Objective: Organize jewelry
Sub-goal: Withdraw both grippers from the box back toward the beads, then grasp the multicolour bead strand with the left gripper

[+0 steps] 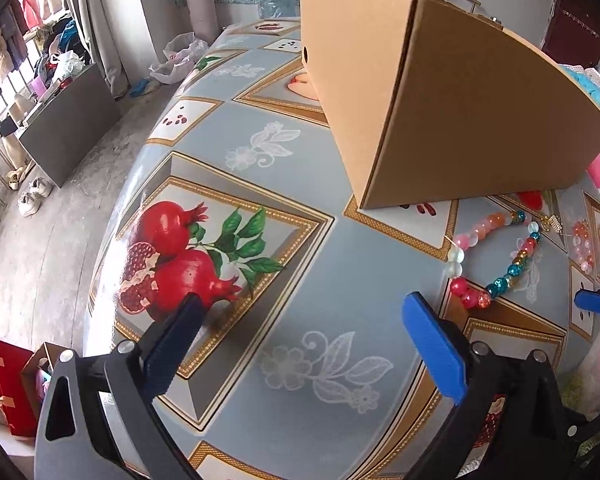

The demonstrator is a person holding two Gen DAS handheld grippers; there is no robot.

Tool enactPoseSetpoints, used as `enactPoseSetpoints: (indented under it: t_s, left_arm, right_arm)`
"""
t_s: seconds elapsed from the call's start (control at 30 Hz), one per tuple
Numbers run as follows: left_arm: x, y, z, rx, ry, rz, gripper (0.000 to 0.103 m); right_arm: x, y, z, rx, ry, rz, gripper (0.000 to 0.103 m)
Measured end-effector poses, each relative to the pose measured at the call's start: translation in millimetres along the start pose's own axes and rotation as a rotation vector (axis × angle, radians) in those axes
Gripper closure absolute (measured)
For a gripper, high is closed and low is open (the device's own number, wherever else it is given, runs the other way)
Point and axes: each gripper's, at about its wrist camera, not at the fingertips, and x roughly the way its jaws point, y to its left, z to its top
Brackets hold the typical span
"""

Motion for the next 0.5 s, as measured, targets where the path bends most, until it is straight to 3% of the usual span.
enactPoseSetpoints:
  t_s: [0.3, 0.5]
  left_arm:
    - [-0.1, 0.0, -0.4, 0.002, -0.001, 0.002, 0.005]
    - [-0.9, -0.4, -0.9, 0.008, -0.013, -0.004, 0.005]
  right_arm:
    - [4.9, 20.5, -1.1, -0.035, -0.006, -0.025, 0.008]
    - [-0.8, 14.1, -6.0, 0.022, -0.038, 0.037, 0.008]
